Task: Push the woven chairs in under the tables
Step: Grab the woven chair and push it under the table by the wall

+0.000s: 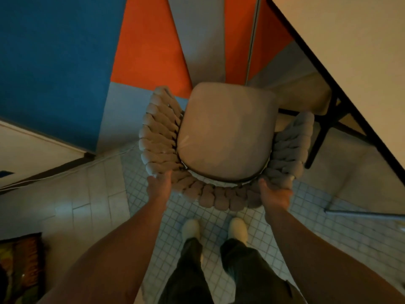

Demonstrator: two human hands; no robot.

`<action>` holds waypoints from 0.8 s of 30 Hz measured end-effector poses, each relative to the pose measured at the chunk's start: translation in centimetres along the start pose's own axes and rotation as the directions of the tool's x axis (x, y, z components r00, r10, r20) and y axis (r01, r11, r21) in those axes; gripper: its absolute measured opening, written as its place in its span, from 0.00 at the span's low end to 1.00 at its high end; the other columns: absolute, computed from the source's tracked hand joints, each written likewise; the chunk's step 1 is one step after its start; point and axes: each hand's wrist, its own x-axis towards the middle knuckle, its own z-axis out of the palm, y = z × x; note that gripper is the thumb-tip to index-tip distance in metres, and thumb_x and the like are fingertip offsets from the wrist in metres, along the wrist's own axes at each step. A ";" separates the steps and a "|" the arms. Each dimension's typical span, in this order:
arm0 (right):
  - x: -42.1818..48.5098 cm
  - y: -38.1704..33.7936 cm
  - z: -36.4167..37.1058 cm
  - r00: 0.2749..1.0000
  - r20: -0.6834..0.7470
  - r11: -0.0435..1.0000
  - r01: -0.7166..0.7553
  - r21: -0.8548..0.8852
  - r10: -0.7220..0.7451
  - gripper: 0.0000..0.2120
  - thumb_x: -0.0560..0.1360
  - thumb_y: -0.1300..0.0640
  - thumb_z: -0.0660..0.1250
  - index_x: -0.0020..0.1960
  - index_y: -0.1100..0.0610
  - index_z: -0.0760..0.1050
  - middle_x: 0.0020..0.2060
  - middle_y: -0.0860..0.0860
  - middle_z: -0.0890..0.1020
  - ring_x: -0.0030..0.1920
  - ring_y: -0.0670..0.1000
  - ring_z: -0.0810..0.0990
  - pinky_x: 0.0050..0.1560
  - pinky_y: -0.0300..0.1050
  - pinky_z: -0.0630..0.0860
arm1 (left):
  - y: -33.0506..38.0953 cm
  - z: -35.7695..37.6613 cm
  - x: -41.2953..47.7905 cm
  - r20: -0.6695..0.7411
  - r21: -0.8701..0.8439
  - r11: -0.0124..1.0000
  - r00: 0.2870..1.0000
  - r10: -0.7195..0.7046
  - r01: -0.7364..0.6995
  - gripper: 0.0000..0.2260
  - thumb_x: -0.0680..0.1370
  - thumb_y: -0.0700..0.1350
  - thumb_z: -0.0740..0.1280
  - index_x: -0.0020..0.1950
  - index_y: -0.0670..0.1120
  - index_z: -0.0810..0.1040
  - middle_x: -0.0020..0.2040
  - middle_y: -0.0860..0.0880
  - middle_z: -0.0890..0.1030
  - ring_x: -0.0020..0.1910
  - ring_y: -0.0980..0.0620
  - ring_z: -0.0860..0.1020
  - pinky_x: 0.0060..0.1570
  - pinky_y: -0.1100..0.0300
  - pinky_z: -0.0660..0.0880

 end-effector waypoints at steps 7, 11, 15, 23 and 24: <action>1.5 0.9 0.9 0.997 -0.068 0.994 -0.041 0.099 0.048 0.43 0.71 0.49 0.76 0.75 0.60 0.56 0.69 0.60 0.72 0.69 0.63 0.72 0.67 0.56 0.72 | 0.0 0.9 2.8 -0.001 -0.090 0.988 0.992 -0.125 0.124 0.30 0.77 0.57 0.68 0.72 0.39 0.71 0.60 0.41 0.80 0.49 0.42 0.81 0.52 0.47 0.81; 2.7 1.4 1.5 0.989 -0.097 0.968 -0.083 0.237 0.109 0.37 0.67 0.48 0.79 0.69 0.57 0.66 0.62 0.58 0.77 0.63 0.60 0.77 0.64 0.59 0.76 | -0.5 0.9 5.1 0.068 -0.290 0.943 0.987 -0.148 0.161 0.28 0.77 0.50 0.71 0.74 0.42 0.69 0.60 0.42 0.78 0.52 0.42 0.79 0.55 0.44 0.80; 4.1 1.8 2.0 0.979 -0.141 0.942 -0.091 0.324 0.144 0.31 0.65 0.48 0.79 0.63 0.56 0.74 0.56 0.58 0.81 0.54 0.59 0.82 0.56 0.60 0.80 | -0.6 0.6 7.1 0.146 -0.381 0.905 0.979 -0.144 0.190 0.23 0.77 0.43 0.72 0.71 0.45 0.71 0.60 0.42 0.78 0.54 0.41 0.79 0.51 0.45 0.78; 4.3 2.1 2.8 0.966 -0.243 0.923 0.013 0.384 0.088 0.21 0.70 0.55 0.73 0.61 0.51 0.74 0.52 0.53 0.79 0.53 0.58 0.81 0.56 0.58 0.80 | -1.4 1.2 9.4 0.191 -0.500 0.848 0.977 -0.091 0.176 0.26 0.76 0.34 0.72 0.72 0.49 0.73 0.62 0.42 0.80 0.57 0.40 0.82 0.49 0.43 0.81; 4.2 2.0 2.8 0.966 -0.245 0.921 0.017 0.388 0.086 0.20 0.69 0.55 0.72 0.60 0.50 0.74 0.53 0.54 0.80 0.53 0.58 0.81 0.56 0.59 0.80 | -1.6 1.2 9.7 0.185 -0.502 0.846 0.978 -0.097 0.179 0.26 0.75 0.34 0.73 0.71 0.49 0.74 0.62 0.42 0.81 0.56 0.40 0.82 0.46 0.44 0.82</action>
